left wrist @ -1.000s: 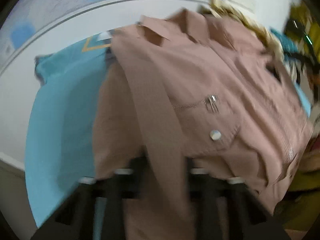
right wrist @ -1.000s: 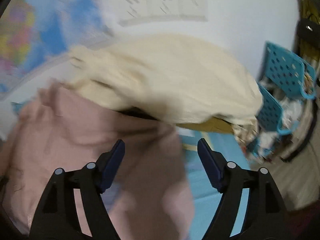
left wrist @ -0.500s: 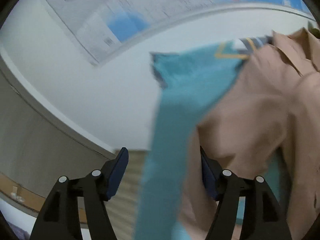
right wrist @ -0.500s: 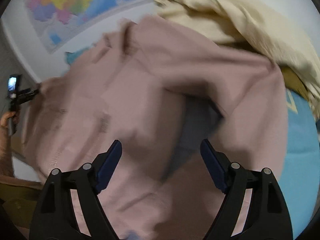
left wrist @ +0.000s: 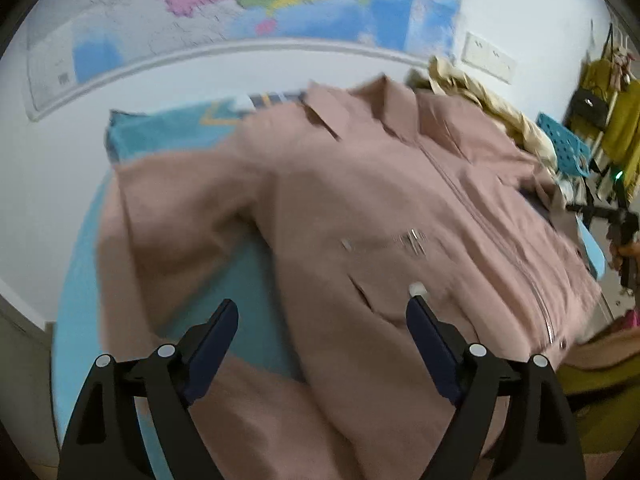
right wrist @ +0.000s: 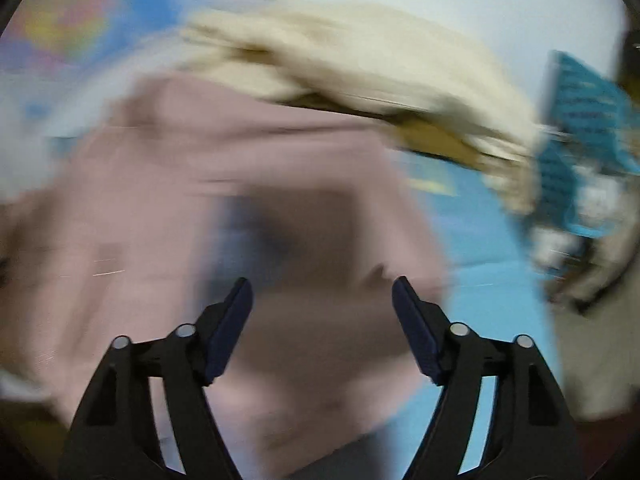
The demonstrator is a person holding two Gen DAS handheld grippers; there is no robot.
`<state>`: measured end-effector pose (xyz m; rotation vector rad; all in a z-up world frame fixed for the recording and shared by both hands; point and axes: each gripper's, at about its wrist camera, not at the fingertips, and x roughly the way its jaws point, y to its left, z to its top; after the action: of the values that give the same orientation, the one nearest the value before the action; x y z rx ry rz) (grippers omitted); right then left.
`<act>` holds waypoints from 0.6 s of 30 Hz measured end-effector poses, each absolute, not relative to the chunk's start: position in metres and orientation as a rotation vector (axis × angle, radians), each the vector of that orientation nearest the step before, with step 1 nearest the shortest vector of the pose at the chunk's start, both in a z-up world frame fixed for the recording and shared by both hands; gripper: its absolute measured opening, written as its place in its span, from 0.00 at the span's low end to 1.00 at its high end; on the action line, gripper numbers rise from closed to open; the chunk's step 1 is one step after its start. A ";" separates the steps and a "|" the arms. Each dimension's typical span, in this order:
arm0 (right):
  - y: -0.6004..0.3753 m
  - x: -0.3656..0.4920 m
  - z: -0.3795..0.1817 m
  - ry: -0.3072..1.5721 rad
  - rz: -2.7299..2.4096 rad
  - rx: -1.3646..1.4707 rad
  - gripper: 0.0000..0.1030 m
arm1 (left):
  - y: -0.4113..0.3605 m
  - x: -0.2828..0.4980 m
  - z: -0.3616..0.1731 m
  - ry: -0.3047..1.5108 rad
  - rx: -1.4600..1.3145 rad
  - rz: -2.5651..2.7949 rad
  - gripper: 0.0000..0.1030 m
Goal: Fold large clothes
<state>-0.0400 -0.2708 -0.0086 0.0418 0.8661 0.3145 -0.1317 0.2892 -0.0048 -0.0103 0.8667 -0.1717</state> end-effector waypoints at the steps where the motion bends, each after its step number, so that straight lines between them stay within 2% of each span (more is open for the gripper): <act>1: -0.261 -0.049 -0.006 0.858 0.391 0.041 0.82 | 0.287 -0.135 -0.012 0.881 -0.018 -0.183 0.81; 3: -0.232 -0.062 -0.010 0.866 0.536 0.015 0.85 | 0.283 -0.137 -0.023 0.917 -0.042 -0.208 0.82; 6: -0.193 -0.065 -0.028 0.917 0.599 -0.050 0.83 | 0.277 -0.136 -0.040 0.958 -0.048 -0.232 0.88; 8: -0.177 -0.056 -0.042 0.949 0.602 -0.085 0.64 | 0.271 -0.132 -0.049 0.978 -0.045 -0.247 0.88; 9: -0.175 -0.050 -0.051 0.971 0.573 -0.102 0.44 | 0.268 -0.130 -0.052 0.988 -0.037 -0.241 0.88; 12: -0.186 -0.039 -0.048 0.957 0.518 -0.090 0.15 | 0.266 -0.131 -0.055 0.992 -0.016 -0.217 0.83; 14: -0.194 -0.036 -0.040 0.949 0.470 -0.057 0.24 | 0.270 -0.134 -0.053 0.988 -0.035 -0.214 0.83; 15: -0.195 -0.039 -0.033 0.921 0.448 -0.065 0.49 | 0.273 -0.135 -0.052 0.984 -0.053 -0.217 0.84; 16: -0.192 -0.044 -0.024 0.882 0.457 -0.056 0.64 | 0.275 -0.137 -0.051 0.982 -0.068 -0.222 0.85; 18: -0.175 -0.052 -0.011 0.848 0.567 -0.044 0.66 | 0.279 -0.139 -0.049 0.973 -0.078 -0.222 0.85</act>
<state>-0.0525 -0.1748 -0.0111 -0.0438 0.8479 0.5675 -0.1388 0.2789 -0.0487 -0.0781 0.9726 -0.2221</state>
